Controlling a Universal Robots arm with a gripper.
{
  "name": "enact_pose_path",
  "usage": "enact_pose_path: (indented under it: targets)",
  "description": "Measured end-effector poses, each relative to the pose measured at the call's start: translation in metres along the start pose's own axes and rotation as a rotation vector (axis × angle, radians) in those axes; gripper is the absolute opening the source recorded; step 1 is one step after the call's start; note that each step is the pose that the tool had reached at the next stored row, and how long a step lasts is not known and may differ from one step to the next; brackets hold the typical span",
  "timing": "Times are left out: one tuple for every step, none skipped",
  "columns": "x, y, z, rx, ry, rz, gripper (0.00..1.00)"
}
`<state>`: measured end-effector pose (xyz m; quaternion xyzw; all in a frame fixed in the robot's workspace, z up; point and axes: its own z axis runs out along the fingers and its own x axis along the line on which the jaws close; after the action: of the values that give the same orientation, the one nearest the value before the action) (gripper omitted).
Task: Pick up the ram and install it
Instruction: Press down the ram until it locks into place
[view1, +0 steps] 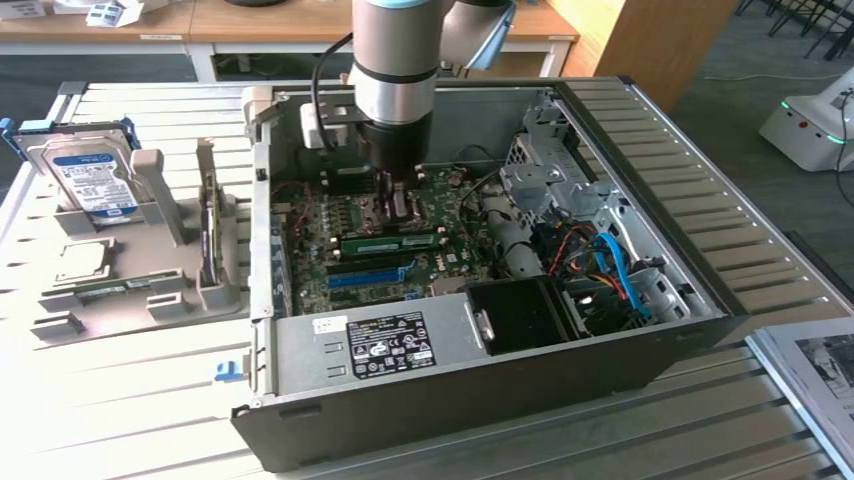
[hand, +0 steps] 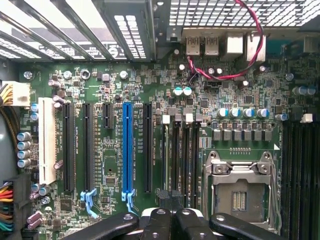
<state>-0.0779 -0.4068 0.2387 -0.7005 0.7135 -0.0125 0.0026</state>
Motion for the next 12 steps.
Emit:
enact_pose_path:
  targets:
    - [0.0000, 0.0007, 0.0000, -0.0001, 0.0001, 0.000, 0.10]
    - [0.0000, 0.0013, -0.0001, -0.0001, 0.0001, 0.000, 0.10]
    - [0.0000, 0.0020, -0.0001, 0.0000, 0.0001, 0.000, 0.10]
    - [0.0000, 0.0026, -0.0001, 0.0000, 0.0000, 0.000, 0.10]
    - [0.0000, 0.0032, -0.0001, 0.0000, 0.0001, 0.000, 0.10]
    - [0.0000, 0.0038, -0.0001, 0.0000, 0.0000, 0.000, 0.10]
    - [0.0000, 0.0043, -0.0001, 0.0000, 0.0000, 0.000, 0.10]
    - [0.0000, 0.0046, -0.0001, -0.0001, 0.0000, 0.000, 0.10]
    - [0.0000, 0.0047, -0.0001, 0.0000, 0.0000, 0.000, 0.10]
    - [0.0000, 0.0047, -0.0001, 0.0000, 0.0001, 0.000, 0.10]
    - [0.0000, 0.0048, -0.0001, 0.0000, 0.0001, 0.000, 0.10]
    - [0.0001, 0.0048, -0.0001, 0.0000, 0.0000, 0.000, 0.10]
